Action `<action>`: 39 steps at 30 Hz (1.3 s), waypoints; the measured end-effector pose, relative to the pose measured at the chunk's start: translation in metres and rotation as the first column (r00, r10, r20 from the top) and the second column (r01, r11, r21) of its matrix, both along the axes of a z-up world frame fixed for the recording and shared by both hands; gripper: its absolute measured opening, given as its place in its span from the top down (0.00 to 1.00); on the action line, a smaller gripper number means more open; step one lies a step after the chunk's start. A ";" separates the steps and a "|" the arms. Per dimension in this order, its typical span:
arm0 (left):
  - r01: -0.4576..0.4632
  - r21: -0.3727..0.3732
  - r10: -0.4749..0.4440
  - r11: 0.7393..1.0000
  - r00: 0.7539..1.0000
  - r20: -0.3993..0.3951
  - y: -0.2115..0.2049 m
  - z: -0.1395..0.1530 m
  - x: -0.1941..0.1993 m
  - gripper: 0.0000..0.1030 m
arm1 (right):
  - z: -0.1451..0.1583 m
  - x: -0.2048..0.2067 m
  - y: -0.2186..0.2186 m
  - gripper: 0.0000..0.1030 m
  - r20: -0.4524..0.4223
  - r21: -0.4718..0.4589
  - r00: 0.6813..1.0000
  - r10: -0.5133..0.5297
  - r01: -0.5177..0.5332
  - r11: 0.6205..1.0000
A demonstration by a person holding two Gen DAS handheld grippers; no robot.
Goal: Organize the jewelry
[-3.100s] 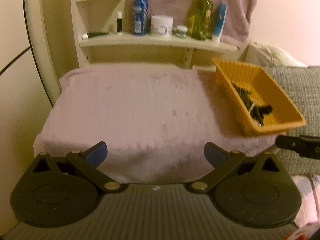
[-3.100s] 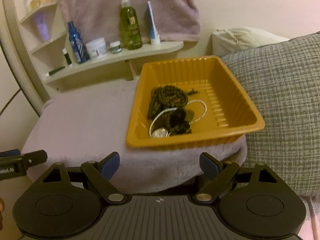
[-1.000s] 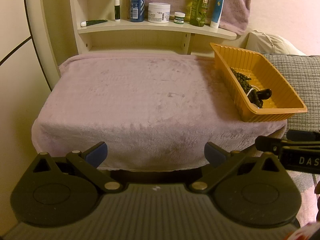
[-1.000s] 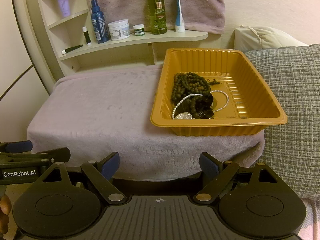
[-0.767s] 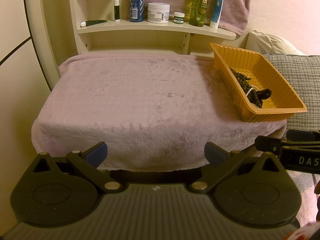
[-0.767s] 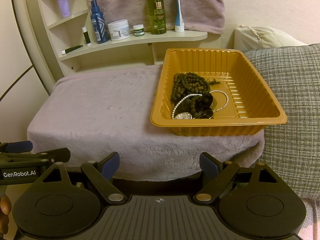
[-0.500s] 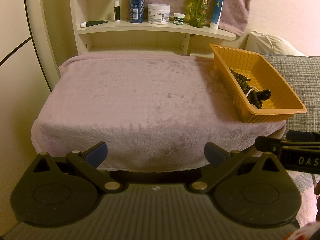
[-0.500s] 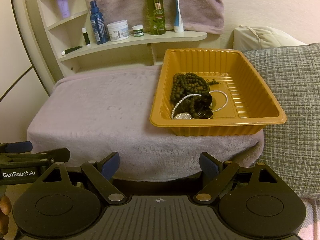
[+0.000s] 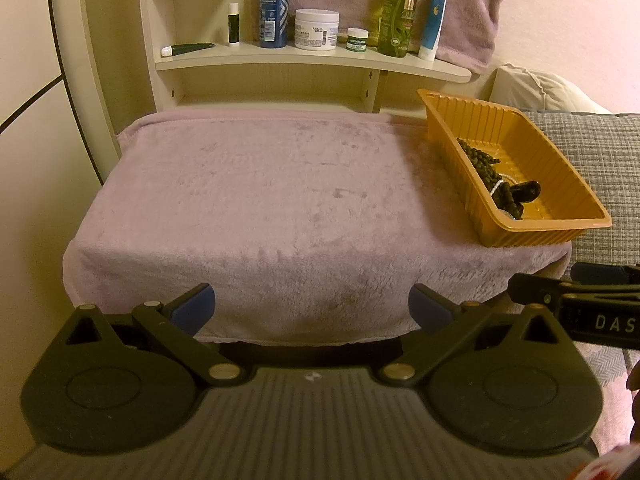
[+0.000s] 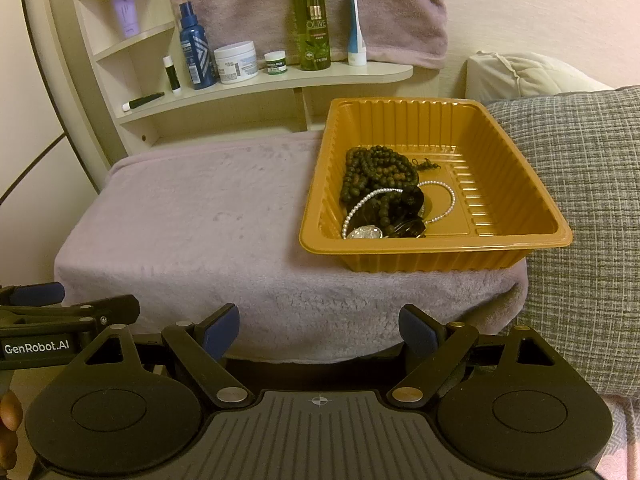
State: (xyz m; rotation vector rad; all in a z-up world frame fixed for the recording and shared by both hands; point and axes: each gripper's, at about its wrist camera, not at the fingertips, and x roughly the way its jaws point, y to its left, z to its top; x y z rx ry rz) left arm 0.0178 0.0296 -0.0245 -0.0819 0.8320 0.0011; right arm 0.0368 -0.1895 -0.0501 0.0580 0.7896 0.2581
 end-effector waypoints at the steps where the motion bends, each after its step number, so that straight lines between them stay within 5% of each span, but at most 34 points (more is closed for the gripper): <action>1: 0.000 0.000 0.000 1.000 1.000 0.000 0.000 0.000 0.000 0.01 | 0.000 0.000 0.000 0.16 0.000 0.000 1.000 0.000 0.000 1.000; 39: -0.001 -0.002 0.001 1.000 1.000 0.008 -0.001 0.003 0.001 0.01 | 0.002 -0.002 -0.001 0.16 0.006 0.007 1.000 -0.005 0.005 1.000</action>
